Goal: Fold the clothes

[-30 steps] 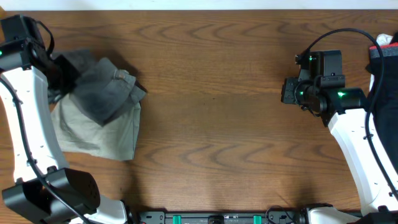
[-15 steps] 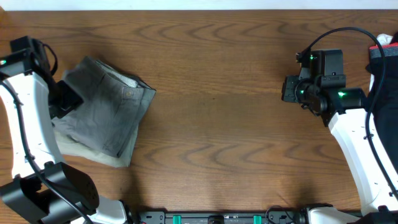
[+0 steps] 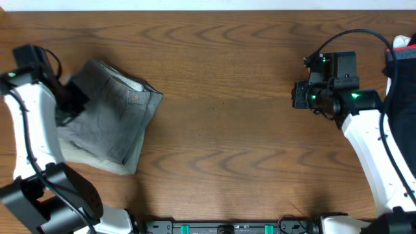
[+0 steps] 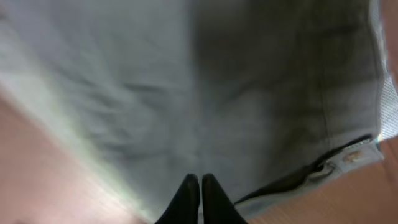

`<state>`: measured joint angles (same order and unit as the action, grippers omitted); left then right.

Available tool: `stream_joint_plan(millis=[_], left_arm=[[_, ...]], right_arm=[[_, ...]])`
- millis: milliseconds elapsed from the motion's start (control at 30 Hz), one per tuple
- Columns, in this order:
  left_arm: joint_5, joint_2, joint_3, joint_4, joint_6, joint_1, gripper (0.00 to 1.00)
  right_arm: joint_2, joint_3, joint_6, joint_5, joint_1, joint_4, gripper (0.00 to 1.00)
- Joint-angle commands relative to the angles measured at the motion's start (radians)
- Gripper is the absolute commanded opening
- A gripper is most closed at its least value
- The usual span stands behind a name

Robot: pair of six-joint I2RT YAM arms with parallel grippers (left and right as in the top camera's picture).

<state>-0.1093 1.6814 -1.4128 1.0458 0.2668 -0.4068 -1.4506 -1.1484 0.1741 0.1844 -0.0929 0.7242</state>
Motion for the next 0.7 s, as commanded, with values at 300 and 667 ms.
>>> stream_joint_plan(millis=[300,667], left_arm=[[-0.034,0.103,0.499,-0.571,0.057,0.041,0.06],[-0.092,0.231,0.473,-0.909,0.095,0.15,0.06]], right_arm=[[-0.039,-0.011,-0.022,0.018,-0.013,-0.004,0.13],[-0.039,-0.011,-0.002,0.018,-0.013,-0.029,0.12]])
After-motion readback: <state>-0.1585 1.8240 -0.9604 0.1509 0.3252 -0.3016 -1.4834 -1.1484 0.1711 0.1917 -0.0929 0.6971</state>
